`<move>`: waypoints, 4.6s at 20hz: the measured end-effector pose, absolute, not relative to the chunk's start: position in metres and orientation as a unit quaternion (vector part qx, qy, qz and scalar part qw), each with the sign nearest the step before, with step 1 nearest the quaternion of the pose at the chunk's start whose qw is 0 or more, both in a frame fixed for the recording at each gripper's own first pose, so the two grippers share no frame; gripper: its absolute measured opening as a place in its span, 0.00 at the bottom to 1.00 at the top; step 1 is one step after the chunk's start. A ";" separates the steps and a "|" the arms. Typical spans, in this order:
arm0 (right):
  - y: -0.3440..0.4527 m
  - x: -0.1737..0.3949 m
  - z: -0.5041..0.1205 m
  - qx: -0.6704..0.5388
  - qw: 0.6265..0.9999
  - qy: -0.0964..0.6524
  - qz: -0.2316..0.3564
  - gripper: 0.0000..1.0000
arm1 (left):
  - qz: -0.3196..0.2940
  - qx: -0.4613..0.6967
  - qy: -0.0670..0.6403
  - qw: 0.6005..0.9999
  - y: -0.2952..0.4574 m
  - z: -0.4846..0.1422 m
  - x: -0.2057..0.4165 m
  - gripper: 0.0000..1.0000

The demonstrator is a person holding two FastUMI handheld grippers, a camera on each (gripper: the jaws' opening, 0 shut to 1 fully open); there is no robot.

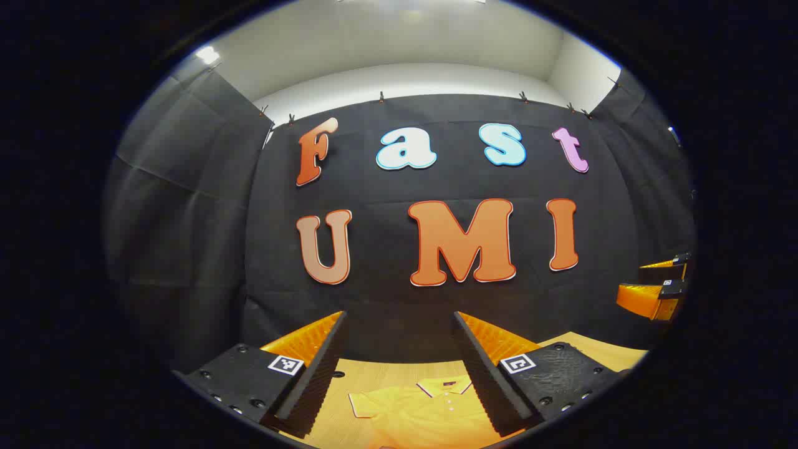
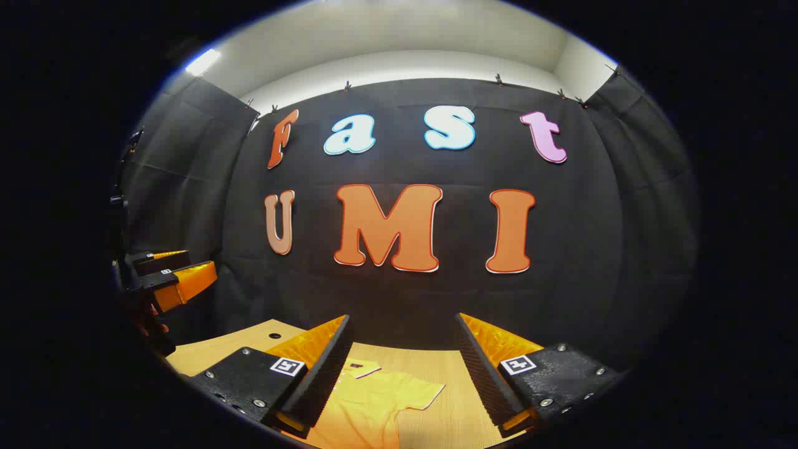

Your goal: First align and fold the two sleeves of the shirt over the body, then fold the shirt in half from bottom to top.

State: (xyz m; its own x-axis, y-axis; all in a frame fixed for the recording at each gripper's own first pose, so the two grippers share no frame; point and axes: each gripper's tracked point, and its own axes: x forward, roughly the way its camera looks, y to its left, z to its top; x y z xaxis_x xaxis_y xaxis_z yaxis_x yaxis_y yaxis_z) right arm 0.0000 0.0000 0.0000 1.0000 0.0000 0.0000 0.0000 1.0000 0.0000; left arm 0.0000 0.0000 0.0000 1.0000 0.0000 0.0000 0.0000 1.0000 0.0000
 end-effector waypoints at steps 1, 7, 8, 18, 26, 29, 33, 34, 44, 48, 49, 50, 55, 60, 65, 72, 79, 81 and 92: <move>0.001 0.003 -0.001 -0.005 1.000 -0.002 0.009 0.98 | 0.004 0.004 0.000 1.000 -0.003 0.001 -0.001 0.99; 0.011 0.010 -0.011 -0.007 0.999 0.002 0.034 0.94 | 0.010 -0.004 0.012 1.000 -0.016 -0.007 -0.013 0.99; 0.014 0.011 -0.009 -0.010 0.999 -0.004 0.033 0.98 | 0.009 -0.004 0.010 1.000 -0.015 -0.008 -0.011 0.98; 0.024 0.034 -0.014 0.002 1.000 0.012 -0.021 0.98 | -0.040 -0.002 0.013 0.999 -0.006 -0.018 0.021 0.99; -0.009 0.068 -0.083 0.035 0.988 0.130 -0.078 0.99 | -0.027 0.002 0.021 0.999 0.032 -0.026 0.031 0.99; -0.026 0.087 -0.116 0.039 0.978 0.182 -0.093 0.98 | -0.016 0.006 0.026 1.000 0.046 -0.030 0.031 0.99; -0.036 0.103 -0.152 0.059 0.964 0.239 -0.096 0.98 | 0.003 0.015 0.033 0.999 0.061 -0.032 0.024 0.99; -0.037 0.110 -0.164 0.066 0.960 0.256 -0.092 0.98 | 0.009 0.017 0.035 0.999 0.063 -0.034 0.023 0.99; -0.040 0.136 -0.251 0.112 0.907 0.400 -0.065 0.98 | 0.070 0.031 0.072 0.994 0.089 -0.052 0.017 0.99; -0.050 0.146 -0.282 0.136 0.879 0.452 -0.066 0.96 | 0.073 0.036 0.083 0.993 0.083 -0.056 0.016 0.99; -0.052 0.148 -0.290 0.140 0.871 0.466 -0.064 0.96 | 0.074 0.038 0.084 0.993 0.083 -0.056 0.016 0.99; -0.055 0.150 -0.299 0.142 0.864 0.478 -0.068 0.96 | 0.077 0.041 0.085 0.993 0.085 -0.056 0.016 0.99; -0.054 0.152 -0.341 0.171 0.826 0.534 -0.063 0.94 | 0.083 0.049 0.074 0.993 0.083 -0.048 0.015 1.00; -0.056 0.152 -0.381 0.179 0.786 0.588 -0.068 0.90 | 0.067 0.061 0.065 0.994 0.070 -0.039 0.013 0.99; -0.052 0.160 -0.408 0.187 0.758 0.622 -0.062 0.89 | 0.072 0.055 0.087 0.992 0.066 -0.055 0.021 1.00; -0.051 0.172 -0.429 0.194 0.739 0.639 -0.091 0.81 | 0.089 0.049 0.112 0.988 0.076 -0.071 0.024 0.99; -0.059 0.169 -0.434 0.124 0.743 0.645 -0.130 0.28 | 0.089 0.033 0.119 0.988 0.078 -0.082 0.027 0.99; -0.057 0.171 -0.431 0.146 0.747 0.640 -0.103 0.15 | 0.089 0.027 0.119 0.988 0.083 -0.083 0.023 0.99; 0.002 0.206 -0.362 0.193 0.795 0.573 -0.049 0.07 | 0.096 0.009 0.124 0.988 0.111 -0.092 0.014 0.99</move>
State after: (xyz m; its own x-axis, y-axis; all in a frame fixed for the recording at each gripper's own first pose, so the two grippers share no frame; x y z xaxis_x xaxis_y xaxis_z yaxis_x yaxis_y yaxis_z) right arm 0.2063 0.0022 -0.3616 0.3379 0.1429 -0.9303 0.2992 0.9208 0.2501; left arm 0.0141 0.1111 -0.0920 0.9509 0.1919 -0.2428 -0.1876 0.9814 0.0412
